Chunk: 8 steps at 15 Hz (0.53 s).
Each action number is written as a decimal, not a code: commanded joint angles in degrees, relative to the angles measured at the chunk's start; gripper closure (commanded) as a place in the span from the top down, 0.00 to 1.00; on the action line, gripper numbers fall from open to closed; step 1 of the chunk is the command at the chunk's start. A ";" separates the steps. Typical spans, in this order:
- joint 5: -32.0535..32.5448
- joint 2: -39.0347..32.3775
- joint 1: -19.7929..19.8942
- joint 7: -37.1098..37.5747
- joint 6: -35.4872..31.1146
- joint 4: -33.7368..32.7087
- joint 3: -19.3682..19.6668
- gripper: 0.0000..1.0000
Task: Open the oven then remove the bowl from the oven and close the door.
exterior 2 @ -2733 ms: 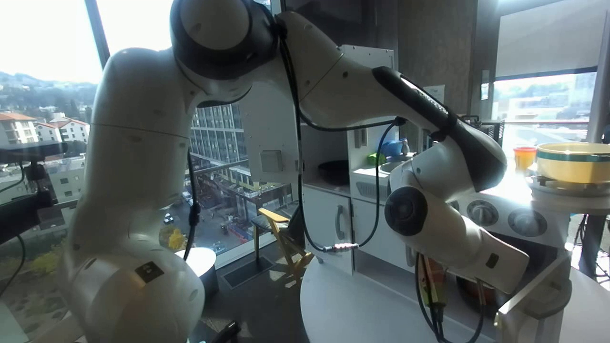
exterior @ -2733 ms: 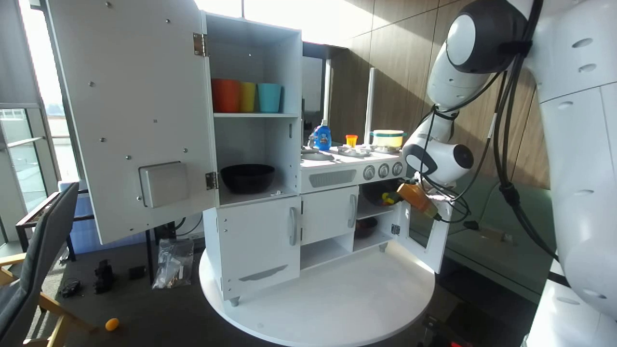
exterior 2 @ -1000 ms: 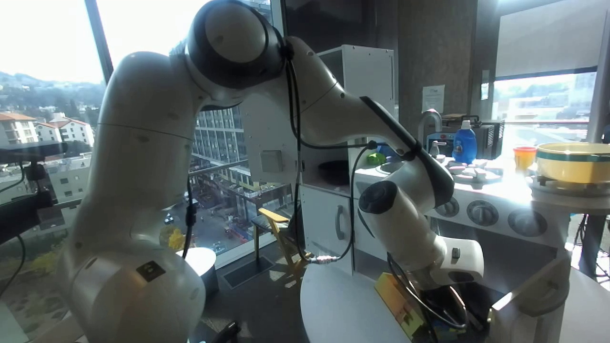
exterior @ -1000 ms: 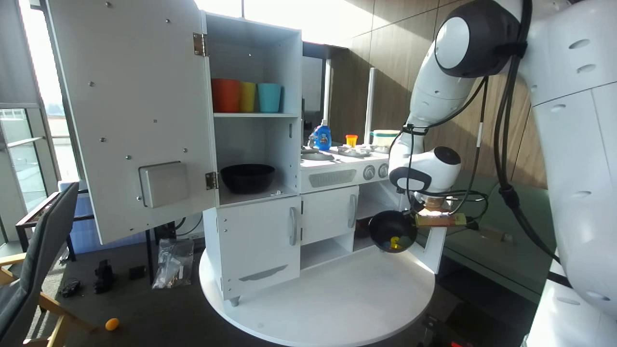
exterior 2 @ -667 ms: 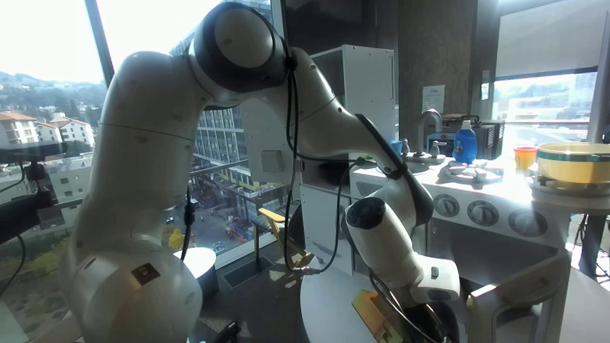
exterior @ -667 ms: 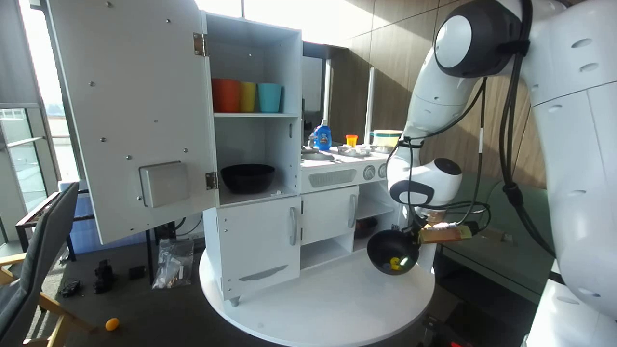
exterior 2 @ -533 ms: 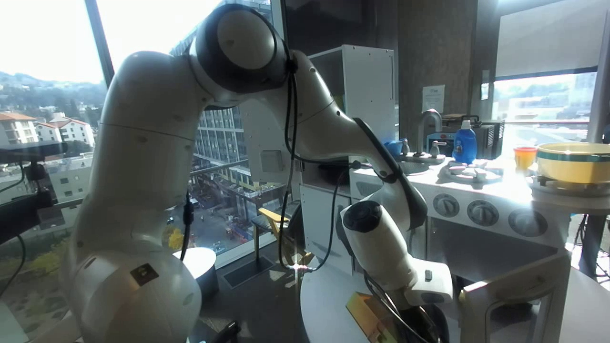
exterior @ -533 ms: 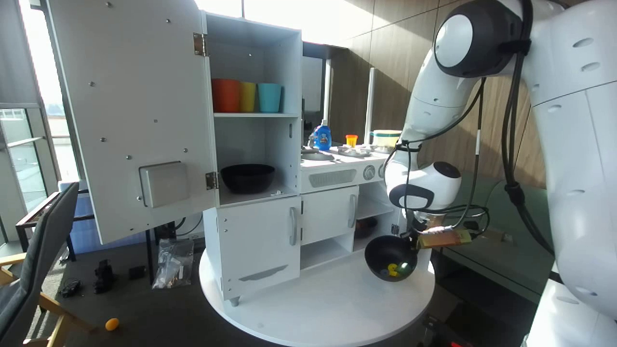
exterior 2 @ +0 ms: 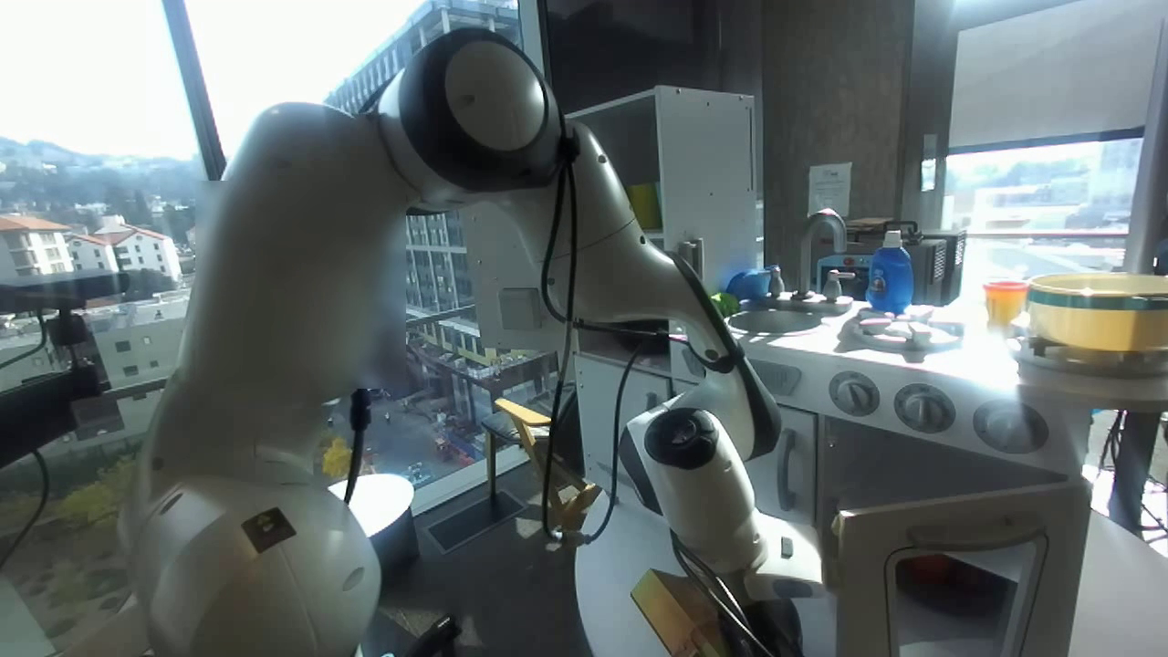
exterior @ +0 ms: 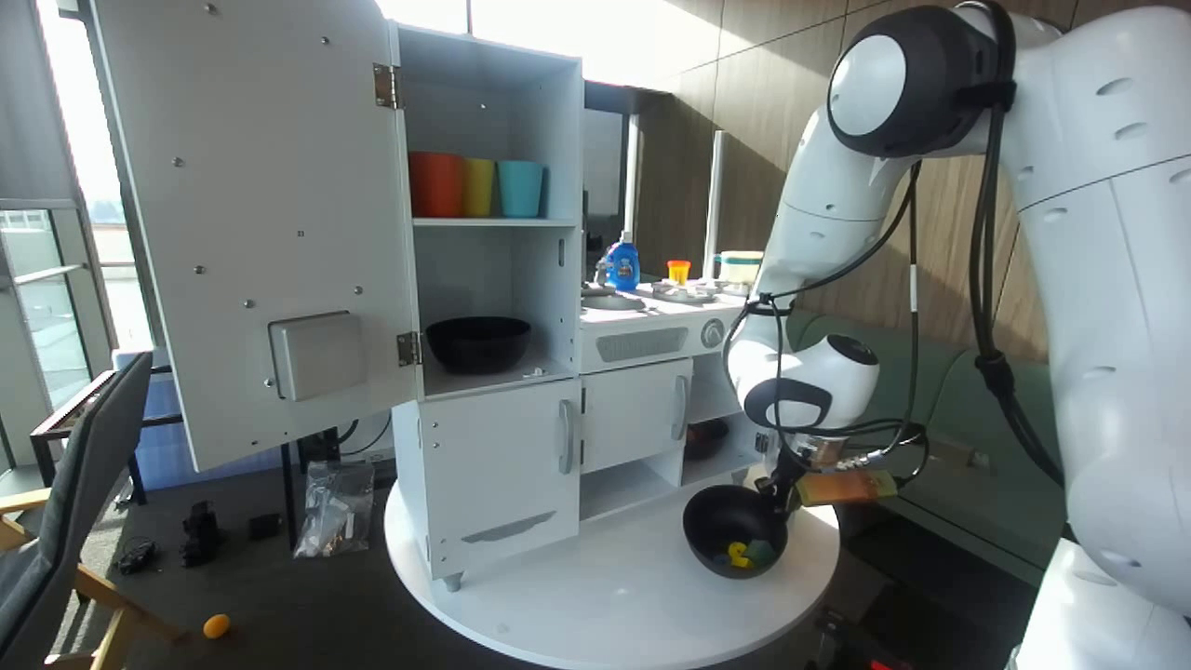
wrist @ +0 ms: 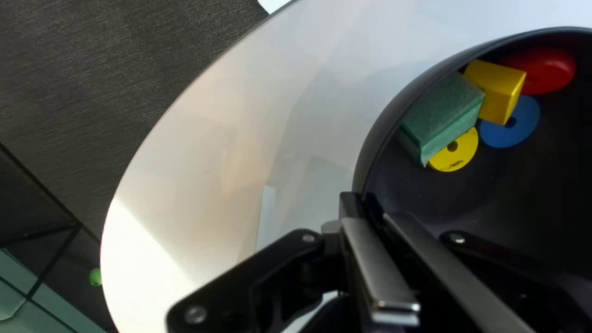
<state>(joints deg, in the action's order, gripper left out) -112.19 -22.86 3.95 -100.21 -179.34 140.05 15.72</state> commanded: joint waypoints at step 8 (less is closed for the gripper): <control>2.48 -3.36 0.33 3.05 -1.20 -0.19 -3.46 0.01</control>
<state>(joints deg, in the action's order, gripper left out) -111.09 -25.93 3.95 -98.79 -179.17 140.13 13.12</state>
